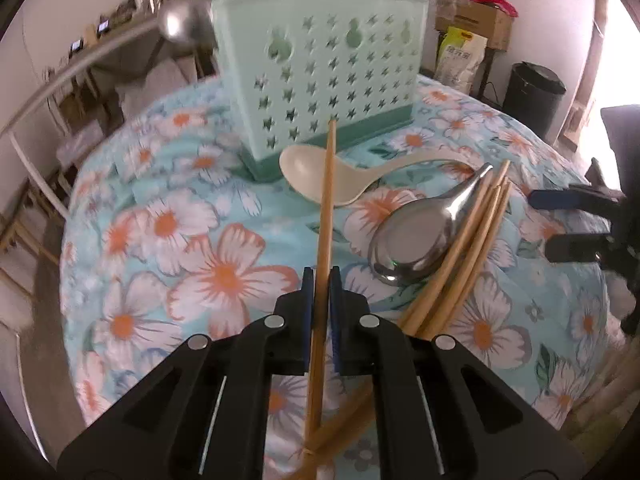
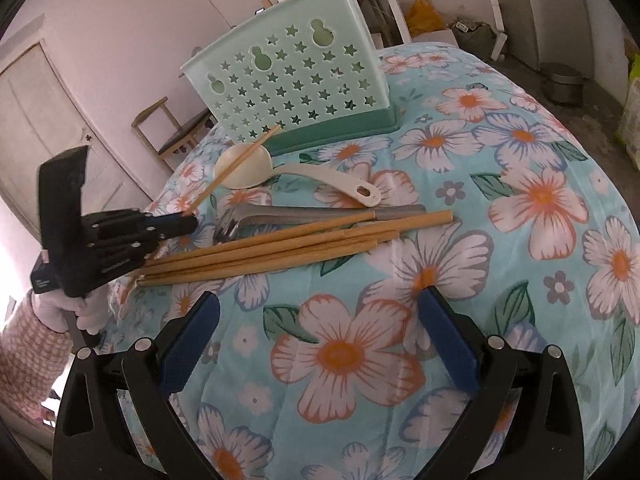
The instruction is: Organize utensils
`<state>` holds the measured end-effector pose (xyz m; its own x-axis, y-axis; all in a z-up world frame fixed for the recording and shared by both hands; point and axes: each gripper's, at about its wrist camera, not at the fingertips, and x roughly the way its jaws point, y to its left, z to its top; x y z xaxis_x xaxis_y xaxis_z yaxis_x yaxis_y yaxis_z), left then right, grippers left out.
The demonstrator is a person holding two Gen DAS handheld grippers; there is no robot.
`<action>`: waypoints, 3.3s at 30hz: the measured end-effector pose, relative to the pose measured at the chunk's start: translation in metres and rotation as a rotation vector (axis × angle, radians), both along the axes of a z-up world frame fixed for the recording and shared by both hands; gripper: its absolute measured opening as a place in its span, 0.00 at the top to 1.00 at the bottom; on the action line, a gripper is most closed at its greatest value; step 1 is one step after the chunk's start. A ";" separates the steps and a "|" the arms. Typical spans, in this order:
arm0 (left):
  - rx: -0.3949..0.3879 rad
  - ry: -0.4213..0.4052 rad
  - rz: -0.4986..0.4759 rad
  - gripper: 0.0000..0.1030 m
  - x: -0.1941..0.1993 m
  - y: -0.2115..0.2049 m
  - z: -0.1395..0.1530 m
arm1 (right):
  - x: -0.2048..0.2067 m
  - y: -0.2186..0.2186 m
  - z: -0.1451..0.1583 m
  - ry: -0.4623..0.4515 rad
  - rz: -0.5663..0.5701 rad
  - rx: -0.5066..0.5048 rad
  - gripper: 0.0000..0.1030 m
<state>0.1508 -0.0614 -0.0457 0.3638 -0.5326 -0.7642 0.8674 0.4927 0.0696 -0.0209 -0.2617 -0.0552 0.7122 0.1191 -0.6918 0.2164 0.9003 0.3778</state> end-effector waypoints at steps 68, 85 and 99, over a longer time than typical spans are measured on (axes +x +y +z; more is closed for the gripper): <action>-0.146 0.201 0.048 0.85 -0.024 -0.057 0.050 | -0.014 -0.012 -0.007 -0.161 0.105 0.055 0.06; -0.296 0.543 0.448 0.67 0.079 -0.015 0.006 | -0.016 -0.011 -0.007 -0.168 0.108 0.049 0.06; -0.287 0.620 0.503 0.81 0.103 -0.039 -0.020 | -0.016 -0.010 -0.008 -0.172 0.112 0.041 0.06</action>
<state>0.2537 -0.1000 -0.0662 0.1693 -0.6236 -0.7632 0.3800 0.7558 -0.5332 -0.0373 -0.2714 -0.0631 0.8002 0.2299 -0.5539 0.0445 0.8983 0.4371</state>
